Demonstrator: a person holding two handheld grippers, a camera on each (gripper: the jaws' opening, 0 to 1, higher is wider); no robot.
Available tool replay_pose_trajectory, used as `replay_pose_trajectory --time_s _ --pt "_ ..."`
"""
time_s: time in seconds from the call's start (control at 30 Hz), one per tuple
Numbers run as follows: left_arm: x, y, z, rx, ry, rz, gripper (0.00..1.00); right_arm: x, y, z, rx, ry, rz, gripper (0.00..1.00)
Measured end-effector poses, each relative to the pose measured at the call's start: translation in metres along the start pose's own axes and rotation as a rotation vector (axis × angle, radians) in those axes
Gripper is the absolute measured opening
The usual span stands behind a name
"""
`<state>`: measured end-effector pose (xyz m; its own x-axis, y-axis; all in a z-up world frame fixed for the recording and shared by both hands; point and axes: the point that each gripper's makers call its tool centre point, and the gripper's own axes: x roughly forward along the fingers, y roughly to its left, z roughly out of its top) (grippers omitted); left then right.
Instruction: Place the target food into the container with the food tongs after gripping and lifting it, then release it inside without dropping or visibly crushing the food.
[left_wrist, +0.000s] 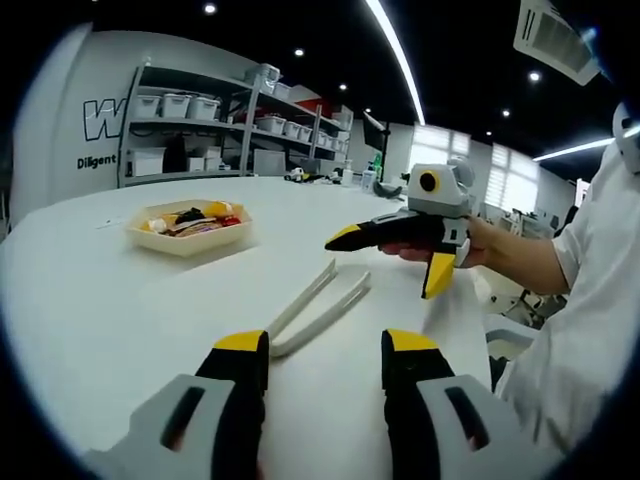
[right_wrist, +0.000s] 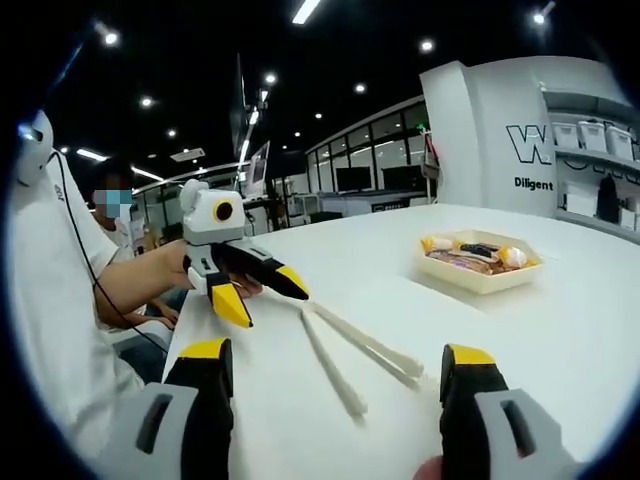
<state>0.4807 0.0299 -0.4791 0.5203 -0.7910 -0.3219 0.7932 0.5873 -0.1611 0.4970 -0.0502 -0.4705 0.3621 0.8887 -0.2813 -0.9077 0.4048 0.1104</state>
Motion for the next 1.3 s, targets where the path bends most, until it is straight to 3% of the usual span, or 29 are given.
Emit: replay_pose_trajectory --time_s 0.13,0.23,1.07,1.3 --pt "-0.002 0.000 -0.001 -0.003 -0.001 0.009 0.44 0.001 0.004 0.007 0.039 -0.044 0.010 0.94" --pt "-0.003 0.000 -0.001 -0.005 -0.002 0.016 0.44 0.002 0.005 0.005 0.048 -0.037 0.014 0.98" --pt "-0.015 0.005 -0.003 -0.030 -0.025 0.103 0.55 0.003 0.013 0.000 0.085 -0.008 -0.009 0.99" --pt "-0.018 0.004 -0.002 -0.025 -0.024 0.137 0.56 0.001 0.006 -0.003 0.082 0.014 -0.060 0.98"
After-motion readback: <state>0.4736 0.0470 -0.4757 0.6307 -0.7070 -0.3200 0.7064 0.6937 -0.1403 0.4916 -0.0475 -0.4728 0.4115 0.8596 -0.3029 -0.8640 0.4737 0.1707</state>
